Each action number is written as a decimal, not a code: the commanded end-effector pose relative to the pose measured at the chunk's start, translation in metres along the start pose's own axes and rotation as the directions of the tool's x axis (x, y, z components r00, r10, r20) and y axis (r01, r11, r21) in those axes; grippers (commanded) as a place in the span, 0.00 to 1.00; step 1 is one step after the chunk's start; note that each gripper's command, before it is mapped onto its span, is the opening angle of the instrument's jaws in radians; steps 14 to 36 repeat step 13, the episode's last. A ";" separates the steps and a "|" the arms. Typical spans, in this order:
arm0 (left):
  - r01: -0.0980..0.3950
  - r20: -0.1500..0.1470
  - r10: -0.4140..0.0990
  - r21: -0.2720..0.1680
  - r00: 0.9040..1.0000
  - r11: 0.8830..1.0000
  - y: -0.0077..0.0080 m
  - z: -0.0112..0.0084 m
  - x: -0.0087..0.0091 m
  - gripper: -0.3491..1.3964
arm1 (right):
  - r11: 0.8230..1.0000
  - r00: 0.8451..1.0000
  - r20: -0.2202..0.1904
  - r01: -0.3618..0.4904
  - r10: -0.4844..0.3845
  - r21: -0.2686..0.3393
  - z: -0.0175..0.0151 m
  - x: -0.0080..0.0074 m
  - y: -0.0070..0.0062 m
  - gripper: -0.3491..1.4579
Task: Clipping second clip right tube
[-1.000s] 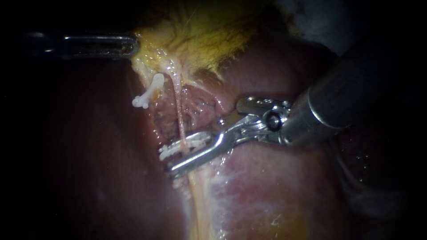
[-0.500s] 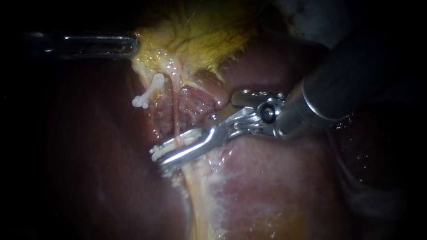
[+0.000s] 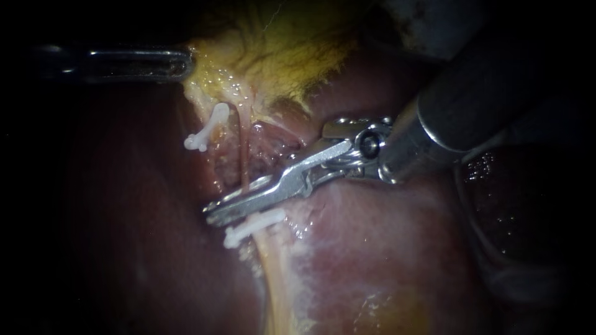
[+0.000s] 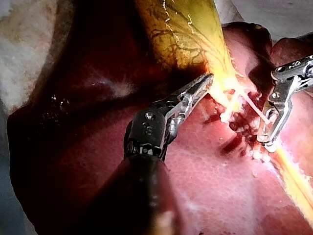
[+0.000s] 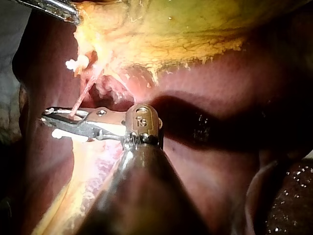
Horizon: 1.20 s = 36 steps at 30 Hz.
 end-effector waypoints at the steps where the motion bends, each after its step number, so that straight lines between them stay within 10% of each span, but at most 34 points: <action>1: 0.000 0.000 0.000 0.000 1.000 1.000 0.0000 0.0000 0.0000 0.00 | 1.000 1.000 0.001 0.001 -0.001 0.001 0.0001 -0.0001 0.0001 0.00; 36: 0.000 0.000 0.000 0.000 1.000 1.000 0.0000 0.0000 0.0000 0.00 | 1.000 1.000 0.000 0.003 -0.003 0.000 0.0001 -0.0004 0.0005 0.00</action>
